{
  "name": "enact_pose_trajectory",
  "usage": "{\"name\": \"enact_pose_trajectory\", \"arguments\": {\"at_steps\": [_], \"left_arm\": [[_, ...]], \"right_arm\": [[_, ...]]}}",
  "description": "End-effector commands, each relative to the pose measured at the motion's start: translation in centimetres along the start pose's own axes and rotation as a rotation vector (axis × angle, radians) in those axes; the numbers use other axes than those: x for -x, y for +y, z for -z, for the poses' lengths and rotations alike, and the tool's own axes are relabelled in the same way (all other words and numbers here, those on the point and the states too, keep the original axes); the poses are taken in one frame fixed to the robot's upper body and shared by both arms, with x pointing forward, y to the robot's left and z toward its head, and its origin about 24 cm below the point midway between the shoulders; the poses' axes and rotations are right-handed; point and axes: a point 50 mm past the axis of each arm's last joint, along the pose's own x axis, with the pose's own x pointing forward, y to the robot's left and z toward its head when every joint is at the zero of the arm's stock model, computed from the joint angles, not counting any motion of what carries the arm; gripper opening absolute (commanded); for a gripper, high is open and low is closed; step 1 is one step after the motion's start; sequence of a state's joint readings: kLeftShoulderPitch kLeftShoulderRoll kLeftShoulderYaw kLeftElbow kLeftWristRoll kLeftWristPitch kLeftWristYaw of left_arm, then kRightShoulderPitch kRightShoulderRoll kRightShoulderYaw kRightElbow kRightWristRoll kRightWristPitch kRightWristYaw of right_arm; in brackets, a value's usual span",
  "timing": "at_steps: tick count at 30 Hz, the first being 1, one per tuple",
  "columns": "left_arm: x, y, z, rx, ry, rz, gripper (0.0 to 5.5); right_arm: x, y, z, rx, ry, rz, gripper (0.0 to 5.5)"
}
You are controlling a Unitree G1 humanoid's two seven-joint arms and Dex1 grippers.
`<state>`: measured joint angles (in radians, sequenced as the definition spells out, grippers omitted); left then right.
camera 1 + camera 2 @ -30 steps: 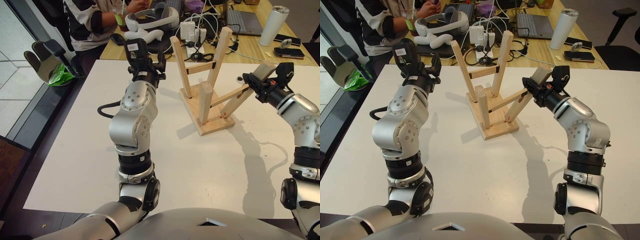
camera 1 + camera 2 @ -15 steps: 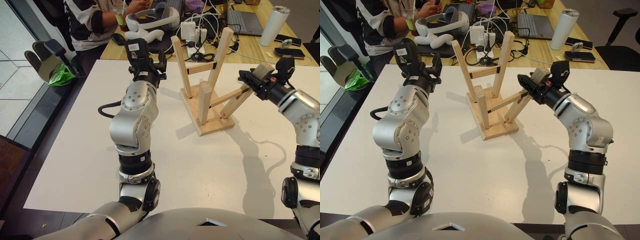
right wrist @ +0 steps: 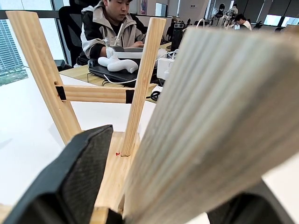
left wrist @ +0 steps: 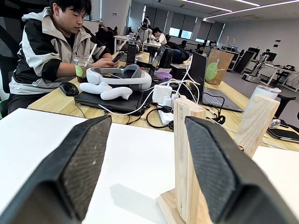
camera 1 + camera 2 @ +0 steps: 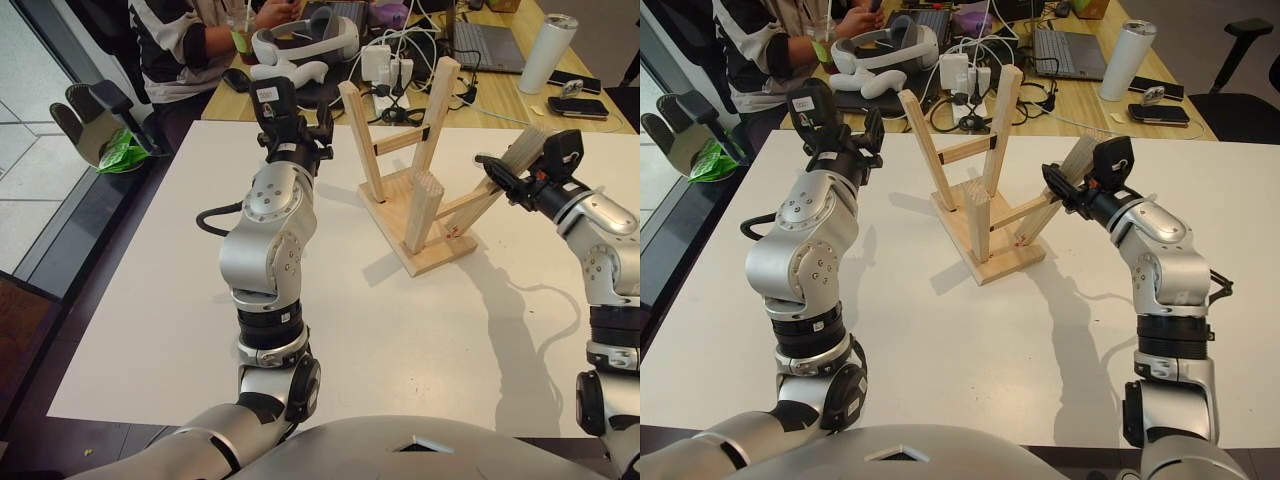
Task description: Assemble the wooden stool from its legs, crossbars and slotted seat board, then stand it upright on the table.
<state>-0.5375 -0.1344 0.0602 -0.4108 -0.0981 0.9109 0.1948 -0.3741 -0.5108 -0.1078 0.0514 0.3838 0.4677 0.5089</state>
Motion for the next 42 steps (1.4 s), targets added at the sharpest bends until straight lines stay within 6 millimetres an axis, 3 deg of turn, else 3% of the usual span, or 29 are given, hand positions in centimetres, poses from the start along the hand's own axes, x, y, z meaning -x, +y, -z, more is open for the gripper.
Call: {"name": "enact_pose_trajectory", "arguments": {"at_steps": [1,3,10,13,18,21,23,25,28,31,35,38,40,42], "left_arm": [[0.0,0.0,0.0,-0.005,0.007,-0.009,2.91],[0.0,0.1,0.0,-0.006,0.006,-0.011,2.91],[0.1,0.1,0.0,-0.001,0.0,-0.016,2.91],[0.0,0.1,0.0,-0.001,-0.002,-0.014,2.91],[-0.1,0.4,0.0,-0.009,-0.005,-0.012,2.91],[-0.3,1.3,-0.5,-0.021,-0.023,-0.034,2.91],[-0.3,1.7,-0.7,-0.024,-0.035,-0.046,2.91],[-0.3,1.8,-0.9,-0.024,-0.04,-0.047,2.91],[-0.2,1.2,-0.8,-0.018,-0.039,-0.028,2.91],[0.0,1.0,-0.6,-0.018,-0.033,-0.01,2.91],[0.2,0.9,-1.9,-0.021,-0.092,0.009,2.91],[0.4,0.1,-3.1,-0.02,-0.147,0.075,2.91],[0.5,-0.1,-3.1,-0.023,-0.151,0.086,2.91],[0.5,-0.1,-2.9,-0.023,-0.144,0.08,2.91]], "right_arm": [[-0.2,0.5,2.7,-0.053,0.095,0.012,2.87],[-0.2,0.0,1.1,-0.086,0.019,0.03,2.87],[0.0,-1.7,-7.8,-0.187,-0.297,0.02,2.87],[0.2,-1.9,-9.8,-0.19,-0.339,-0.006,2.87],[1.1,-3.6,-12.7,-0.082,-0.386,-0.008,2.87],[2.1,-3.2,-16.1,0.082,-0.36,-0.237,2.87],[3.1,-2.6,-16.3,0.232,-0.198,-0.445,2.87],[3.6,-3.4,-16.2,0.313,-0.078,-0.509,2.87],[3.4,-7.1,-16.5,0.25,-0.125,-0.306,2.87],[2.9,-9.1,-13.4,0.159,-0.055,-0.136,2.87],[3.2,-6.5,-9.2,-0.083,0.027,-0.241,2.87],[4.0,-5.1,-7.9,-0.228,0.013,-0.269,2.87],[3.9,-4.9,-8.8,-0.265,-0.085,-0.225,2.87],[3.3,-4.3,-11.3,-0.288,-0.233,-0.213,2.87]]}}
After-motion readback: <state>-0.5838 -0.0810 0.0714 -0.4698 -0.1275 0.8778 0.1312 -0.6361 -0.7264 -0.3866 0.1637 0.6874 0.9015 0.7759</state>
